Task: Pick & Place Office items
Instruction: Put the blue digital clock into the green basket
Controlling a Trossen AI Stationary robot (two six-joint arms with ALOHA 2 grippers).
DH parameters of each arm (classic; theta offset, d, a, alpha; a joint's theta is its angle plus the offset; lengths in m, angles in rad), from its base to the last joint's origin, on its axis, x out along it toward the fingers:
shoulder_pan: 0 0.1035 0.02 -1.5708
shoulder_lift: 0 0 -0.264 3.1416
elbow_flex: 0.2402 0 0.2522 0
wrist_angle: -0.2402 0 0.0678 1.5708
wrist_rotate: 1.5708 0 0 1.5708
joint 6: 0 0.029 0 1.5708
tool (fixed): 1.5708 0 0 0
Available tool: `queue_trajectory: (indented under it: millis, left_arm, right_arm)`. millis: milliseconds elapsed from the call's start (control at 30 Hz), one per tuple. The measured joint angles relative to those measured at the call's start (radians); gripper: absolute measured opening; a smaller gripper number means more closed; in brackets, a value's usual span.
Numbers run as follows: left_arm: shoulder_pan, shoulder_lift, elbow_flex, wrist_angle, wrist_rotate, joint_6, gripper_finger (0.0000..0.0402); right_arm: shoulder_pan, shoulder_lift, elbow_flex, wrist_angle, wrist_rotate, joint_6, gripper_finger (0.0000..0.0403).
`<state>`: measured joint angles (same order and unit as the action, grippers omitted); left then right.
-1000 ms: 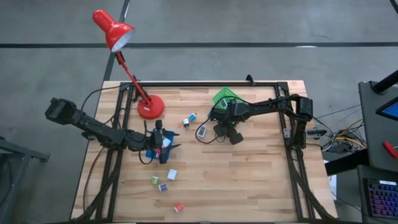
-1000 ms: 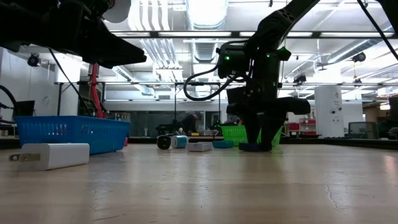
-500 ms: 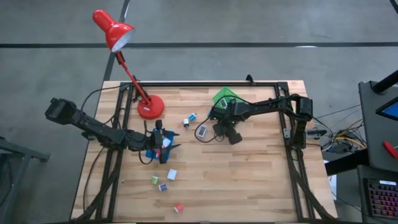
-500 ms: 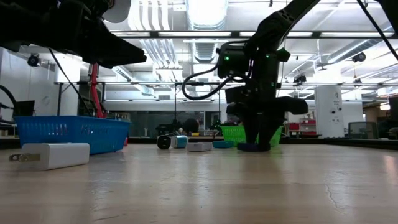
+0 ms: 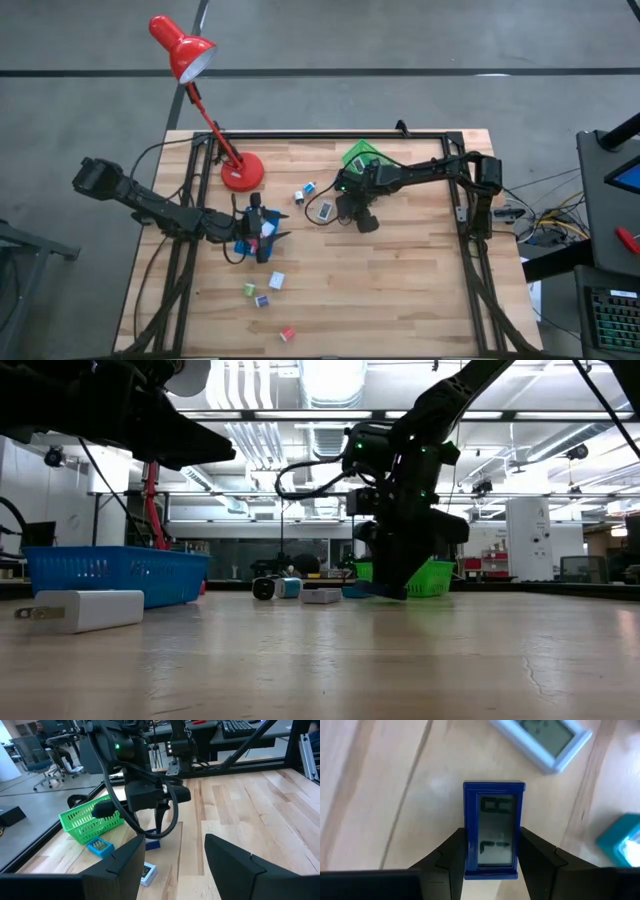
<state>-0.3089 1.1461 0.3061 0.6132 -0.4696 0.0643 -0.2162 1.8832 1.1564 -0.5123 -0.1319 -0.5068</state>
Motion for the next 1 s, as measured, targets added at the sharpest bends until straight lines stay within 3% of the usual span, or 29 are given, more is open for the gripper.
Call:
queue_trajectory:
  millis: [467,1000]
  left_arm:
    - [0.0,0.0,0.0,0.0,0.001,0.003,0.0209]
    - [0.0,0.0,-0.017,0.003,0.001,0.0,0.0209]
  right_arm:
    - [-0.001,0.0,-0.026,0.281,-0.038,0.102,0.014]
    - [-0.001,-0.003,-0.223,0.873,-0.038,0.244,0.014]
